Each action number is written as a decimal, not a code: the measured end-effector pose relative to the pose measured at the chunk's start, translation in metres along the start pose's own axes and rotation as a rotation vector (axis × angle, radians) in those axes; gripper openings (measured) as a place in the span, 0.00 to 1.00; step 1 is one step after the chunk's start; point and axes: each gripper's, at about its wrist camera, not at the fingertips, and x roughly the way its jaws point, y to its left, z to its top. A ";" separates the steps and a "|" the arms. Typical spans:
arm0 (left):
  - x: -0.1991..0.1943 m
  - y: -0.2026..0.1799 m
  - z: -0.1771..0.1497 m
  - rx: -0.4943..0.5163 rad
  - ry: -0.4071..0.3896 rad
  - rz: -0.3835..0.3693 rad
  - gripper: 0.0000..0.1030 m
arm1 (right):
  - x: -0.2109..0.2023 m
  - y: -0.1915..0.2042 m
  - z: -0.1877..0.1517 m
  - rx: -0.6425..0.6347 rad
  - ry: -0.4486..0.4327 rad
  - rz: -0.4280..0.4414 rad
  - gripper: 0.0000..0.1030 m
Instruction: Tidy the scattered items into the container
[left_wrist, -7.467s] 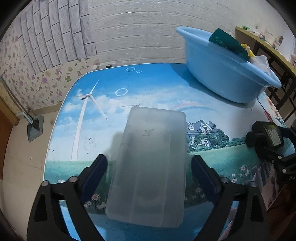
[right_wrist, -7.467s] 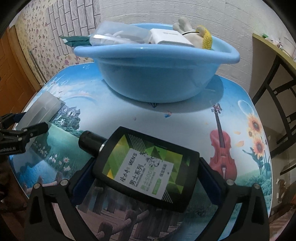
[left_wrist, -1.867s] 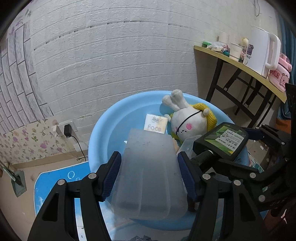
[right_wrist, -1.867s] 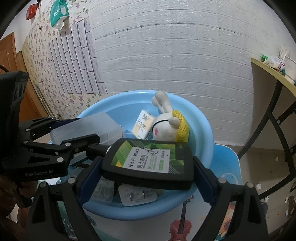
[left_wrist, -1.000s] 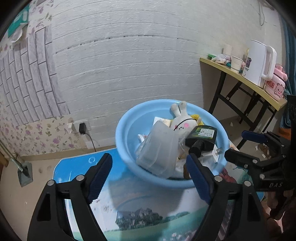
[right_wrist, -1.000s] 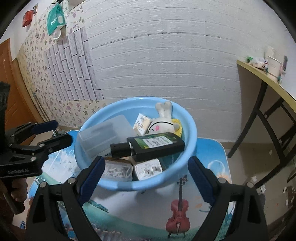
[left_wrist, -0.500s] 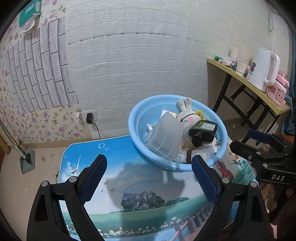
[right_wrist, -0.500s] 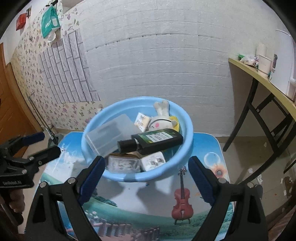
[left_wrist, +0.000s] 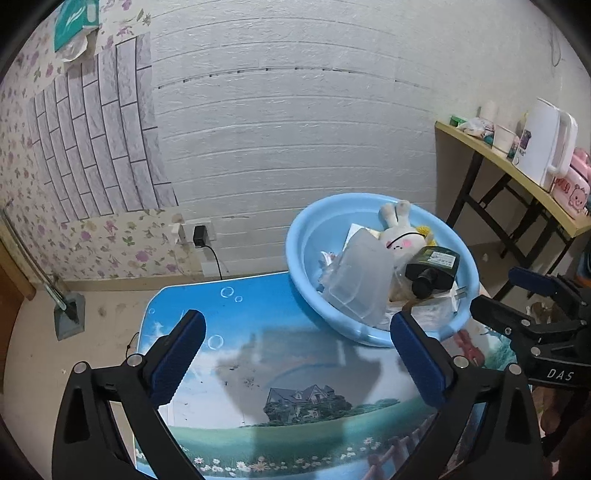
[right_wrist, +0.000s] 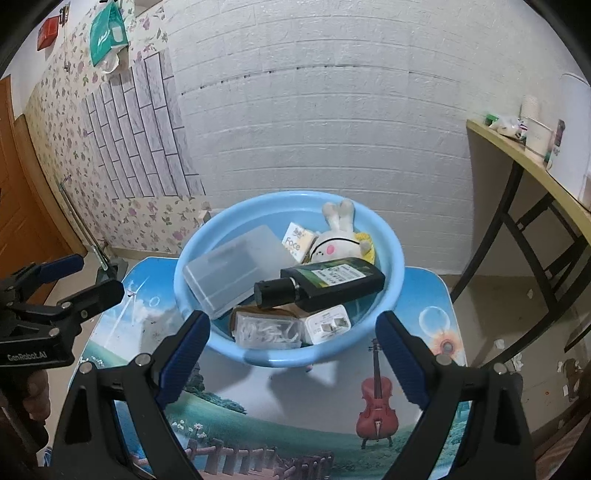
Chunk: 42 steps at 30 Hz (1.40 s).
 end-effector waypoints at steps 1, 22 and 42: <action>0.001 0.000 0.000 0.000 0.003 -0.002 0.98 | 0.001 0.000 0.000 0.002 0.001 -0.002 0.90; -0.015 0.002 -0.005 -0.006 0.009 0.030 0.98 | 0.000 0.006 -0.007 0.047 0.055 -0.007 0.99; -0.059 -0.002 -0.033 -0.031 -0.033 0.066 0.98 | -0.041 0.026 -0.028 -0.025 -0.009 -0.012 0.99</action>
